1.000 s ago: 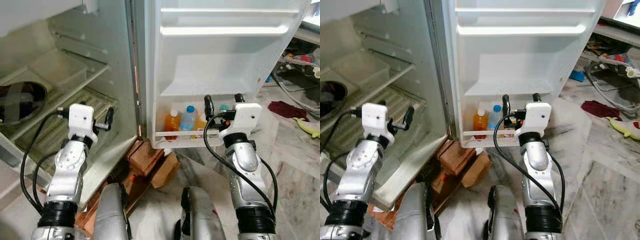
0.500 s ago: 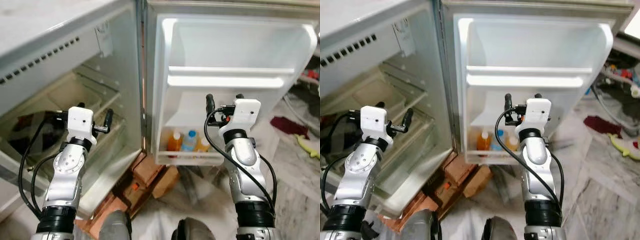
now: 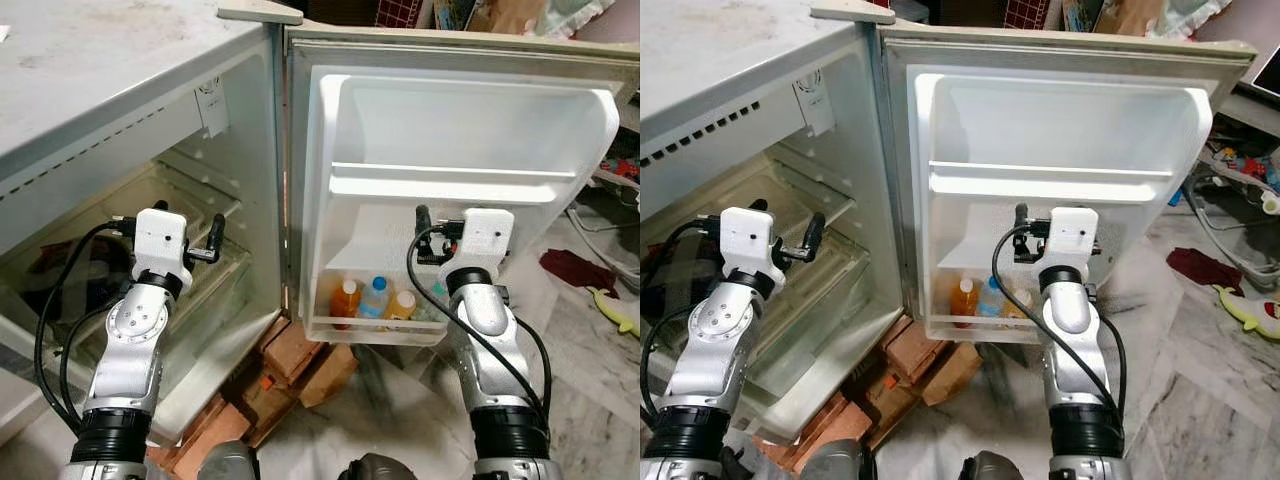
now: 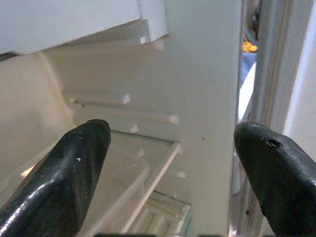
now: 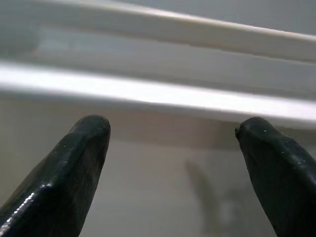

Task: Restocking fridge

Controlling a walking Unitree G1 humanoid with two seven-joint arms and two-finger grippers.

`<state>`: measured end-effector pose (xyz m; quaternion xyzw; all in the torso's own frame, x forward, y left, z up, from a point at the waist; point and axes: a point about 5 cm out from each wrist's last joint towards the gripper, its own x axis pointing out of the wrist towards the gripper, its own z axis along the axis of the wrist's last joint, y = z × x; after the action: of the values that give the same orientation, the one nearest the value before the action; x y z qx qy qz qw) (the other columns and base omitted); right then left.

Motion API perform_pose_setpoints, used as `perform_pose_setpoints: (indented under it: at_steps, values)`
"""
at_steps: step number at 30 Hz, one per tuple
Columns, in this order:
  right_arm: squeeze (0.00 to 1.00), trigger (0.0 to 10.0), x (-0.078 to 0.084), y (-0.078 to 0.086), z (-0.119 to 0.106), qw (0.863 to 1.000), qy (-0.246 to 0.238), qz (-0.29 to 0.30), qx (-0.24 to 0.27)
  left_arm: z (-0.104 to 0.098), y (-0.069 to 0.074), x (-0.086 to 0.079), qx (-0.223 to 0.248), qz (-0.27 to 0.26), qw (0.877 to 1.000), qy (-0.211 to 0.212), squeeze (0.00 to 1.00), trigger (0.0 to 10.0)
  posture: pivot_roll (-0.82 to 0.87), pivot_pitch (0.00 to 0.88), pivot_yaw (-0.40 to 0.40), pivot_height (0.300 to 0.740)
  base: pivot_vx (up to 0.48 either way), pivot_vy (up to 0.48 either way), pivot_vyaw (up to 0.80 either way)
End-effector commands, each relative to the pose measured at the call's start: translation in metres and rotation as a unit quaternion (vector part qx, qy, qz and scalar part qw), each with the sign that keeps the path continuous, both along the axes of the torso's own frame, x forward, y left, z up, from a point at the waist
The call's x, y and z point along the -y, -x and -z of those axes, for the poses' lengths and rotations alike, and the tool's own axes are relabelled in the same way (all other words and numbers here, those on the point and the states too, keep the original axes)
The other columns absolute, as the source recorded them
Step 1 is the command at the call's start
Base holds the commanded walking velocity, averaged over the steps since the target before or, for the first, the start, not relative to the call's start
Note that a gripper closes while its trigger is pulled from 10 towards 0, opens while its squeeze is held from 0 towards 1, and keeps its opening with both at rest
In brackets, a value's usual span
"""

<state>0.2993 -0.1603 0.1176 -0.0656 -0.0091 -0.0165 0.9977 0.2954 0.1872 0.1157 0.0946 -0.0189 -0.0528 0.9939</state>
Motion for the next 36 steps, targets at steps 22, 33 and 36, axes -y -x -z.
perform_pose_setpoints:
  at_steps: [22, 33, 36]
  values:
    - [0.0, 10.0, -0.003, -0.005, 0.002, 0.999, -0.046, -0.011, -0.024, -0.004, -0.012, 0.005, 0.004, 0.005, 1.0, -0.015, 0.0, 10.0, -0.02, 0.0, -0.046, 0.74, 0.0, -0.455, 0.0]
    - [0.0, 10.0, -0.015, -0.008, -0.002, 0.997, 0.032, -0.068, -0.009, -0.004, -0.014, 0.004, 0.006, 0.006, 1.0, -0.023, 0.0, 10.0, -0.01, 0.0, -0.048, 0.74, 0.0, -0.48, 0.0]
    - [0.0, 10.0, -0.014, -0.007, -0.004, 0.997, 0.022, -0.069, 0.006, -0.005, -0.014, 0.003, 0.007, 0.005, 1.0, -0.023, 0.0, 10.0, -0.01, 0.0, -0.05, 0.74, 0.0, -0.48, 0.32]
